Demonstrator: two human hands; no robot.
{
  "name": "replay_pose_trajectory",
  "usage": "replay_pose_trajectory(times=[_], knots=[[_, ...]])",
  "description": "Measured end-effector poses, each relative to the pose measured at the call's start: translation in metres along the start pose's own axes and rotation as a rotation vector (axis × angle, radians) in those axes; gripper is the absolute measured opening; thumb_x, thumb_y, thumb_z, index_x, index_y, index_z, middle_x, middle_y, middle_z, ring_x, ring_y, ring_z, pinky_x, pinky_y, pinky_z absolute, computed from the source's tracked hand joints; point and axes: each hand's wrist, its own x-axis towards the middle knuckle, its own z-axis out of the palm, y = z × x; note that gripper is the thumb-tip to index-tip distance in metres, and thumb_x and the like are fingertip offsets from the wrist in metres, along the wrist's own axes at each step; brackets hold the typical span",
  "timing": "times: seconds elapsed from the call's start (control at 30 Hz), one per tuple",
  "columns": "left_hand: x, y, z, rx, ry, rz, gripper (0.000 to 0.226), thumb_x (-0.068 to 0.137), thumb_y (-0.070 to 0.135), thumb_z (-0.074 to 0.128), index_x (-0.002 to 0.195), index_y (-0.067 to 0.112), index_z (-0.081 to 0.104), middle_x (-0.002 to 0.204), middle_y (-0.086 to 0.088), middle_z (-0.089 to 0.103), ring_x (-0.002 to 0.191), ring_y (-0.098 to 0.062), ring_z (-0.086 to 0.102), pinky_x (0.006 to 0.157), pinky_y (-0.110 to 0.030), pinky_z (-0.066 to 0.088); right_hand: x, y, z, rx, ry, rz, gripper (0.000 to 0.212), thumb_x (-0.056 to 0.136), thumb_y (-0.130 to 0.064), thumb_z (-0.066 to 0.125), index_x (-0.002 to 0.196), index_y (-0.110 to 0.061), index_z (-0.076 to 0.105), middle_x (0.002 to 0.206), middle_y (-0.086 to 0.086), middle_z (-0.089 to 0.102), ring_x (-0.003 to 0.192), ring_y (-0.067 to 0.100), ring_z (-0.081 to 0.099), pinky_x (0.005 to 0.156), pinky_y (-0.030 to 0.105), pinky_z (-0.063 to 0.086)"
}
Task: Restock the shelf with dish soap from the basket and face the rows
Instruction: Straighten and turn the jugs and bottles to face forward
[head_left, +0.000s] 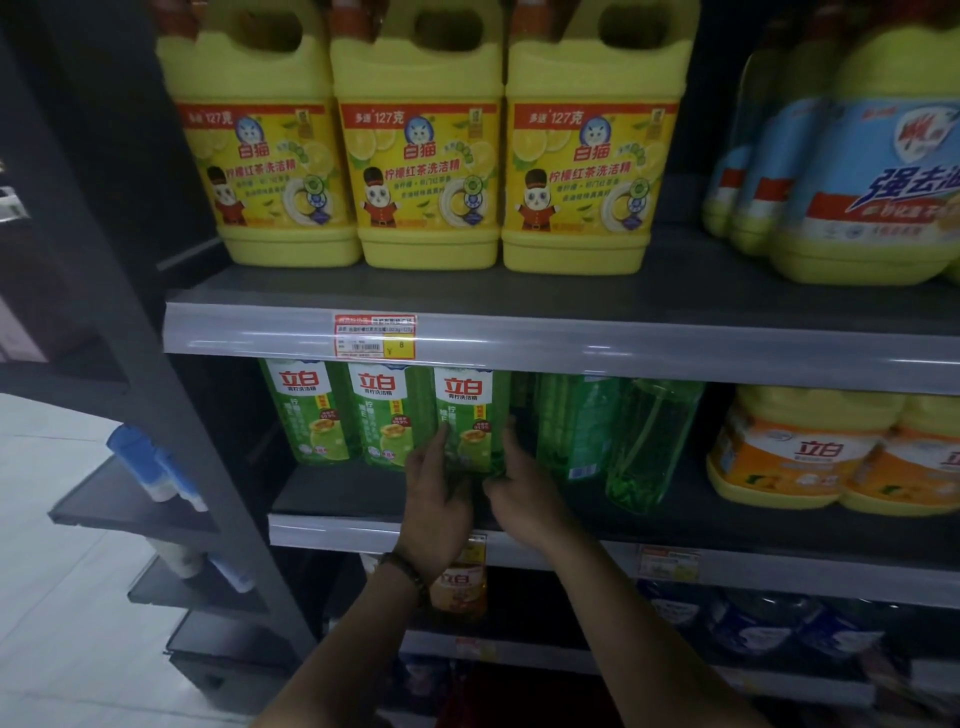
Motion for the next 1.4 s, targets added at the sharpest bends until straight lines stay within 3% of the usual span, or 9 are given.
replay_pose_trajectory(times=[0.37,0.57,0.7,0.87,1.03,1.1,1.2,1.3,1.4], knots=[[0.011,-0.001,0.004,-0.008,-0.052,-0.033,0.074,0.100,0.000,0.057,0.164,0.020,0.026,0.148,-0.002,0.026,0.134,-0.016,0.035,0.110,-0.023,0.032,0.008,0.000,-0.010,-0.060,-0.057,0.013,0.101,0.096,-0.013,0.053,0.167,-0.044,-0.011,0.151,0.002,0.060,0.120,0.026,0.068,0.098,0.045,0.059],[0.020,-0.027,0.011,-0.074,-0.082,-0.063,0.064,0.085,0.031,0.063,0.146,0.041,0.047,0.142,0.002,0.060,0.131,-0.021,0.060,0.107,-0.054,0.052,-0.022,-0.013,-0.023,-0.017,0.022,0.045,0.060,0.101,-0.016,0.058,0.156,-0.032,0.042,0.139,-0.009,0.061,0.133,0.027,0.061,0.111,0.039,0.048],[0.001,0.009,0.014,-0.068,-0.102,-0.029,0.048,0.096,0.007,0.062,0.139,0.027,0.055,0.135,0.008,0.063,0.127,-0.014,0.061,0.109,-0.043,0.052,-0.052,0.007,-0.042,-0.031,0.166,0.074,0.059,0.108,-0.006,0.051,0.163,-0.019,0.036,0.142,0.006,0.060,0.129,0.024,0.060,0.092,0.023,0.041],[0.015,0.035,0.030,0.034,-0.219,0.069,0.053,0.101,0.001,0.056,0.150,0.019,0.048,0.144,0.006,0.055,0.134,-0.016,0.052,0.111,-0.036,0.045,-0.061,0.037,-0.061,-0.039,0.243,0.117,0.066,0.105,-0.005,0.047,0.168,-0.018,0.029,0.147,0.012,0.058,0.119,0.027,0.063,0.090,0.037,0.055],[0.039,0.062,0.048,0.035,-0.304,0.124,0.061,0.093,-0.008,0.059,0.149,0.014,0.048,0.141,0.000,0.060,0.128,-0.016,0.058,0.099,-0.019,0.050,-0.056,0.038,-0.074,-0.030,0.181,0.120,0.075,0.105,-0.003,0.045,0.172,-0.018,0.013,0.129,0.012,0.066,0.072,0.012,0.055,0.047,0.016,0.035],[0.051,0.066,0.054,0.009,-0.333,0.107,0.057,0.090,-0.009,0.061,0.142,0.013,0.053,0.134,-0.002,0.066,0.121,-0.017,0.065,0.091,-0.014,0.055,-0.054,0.033,-0.078,-0.043,0.172,0.112,0.076,0.106,-0.006,0.045,0.172,-0.017,0.009,0.145,0.016,0.061,0.074,0.014,0.057,0.052,0.019,0.039],[0.070,0.058,0.064,-0.032,-0.329,0.156,0.059,0.086,-0.002,0.063,0.139,0.022,0.057,0.132,0.000,0.070,0.123,-0.017,0.067,0.100,-0.038,0.059,-0.050,0.033,-0.079,-0.048,0.154,0.121,0.082,0.105,-0.005,0.045,0.172,-0.022,0.001,0.141,0.015,0.063,0.080,0.018,0.061,0.057,0.024,0.045],[0.070,0.067,0.064,-0.063,-0.339,0.145,0.066,0.087,-0.012,0.057,0.145,0.019,0.054,0.131,0.004,0.070,0.121,-0.010,0.067,0.095,-0.024,0.058,-0.045,0.031,-0.081,-0.033,0.148,0.146,0.086,0.105,-0.005,0.045,0.172,-0.025,-0.005,0.119,0.010,0.070,0.067,0.016,0.059,0.043,0.020,0.039],[0.066,0.070,0.063,-0.100,-0.350,0.107,0.065,0.087,-0.013,0.056,0.144,0.017,0.055,0.129,0.001,0.072,0.118,-0.013,0.070,0.093,-0.029,0.061,-0.041,0.031,-0.079,0.019,0.177,0.170,0.087,0.103,-0.005,0.047,0.172,-0.027,-0.001,0.093,0.011,0.071,0.078,0.026,0.069,0.053,0.027,0.047]])
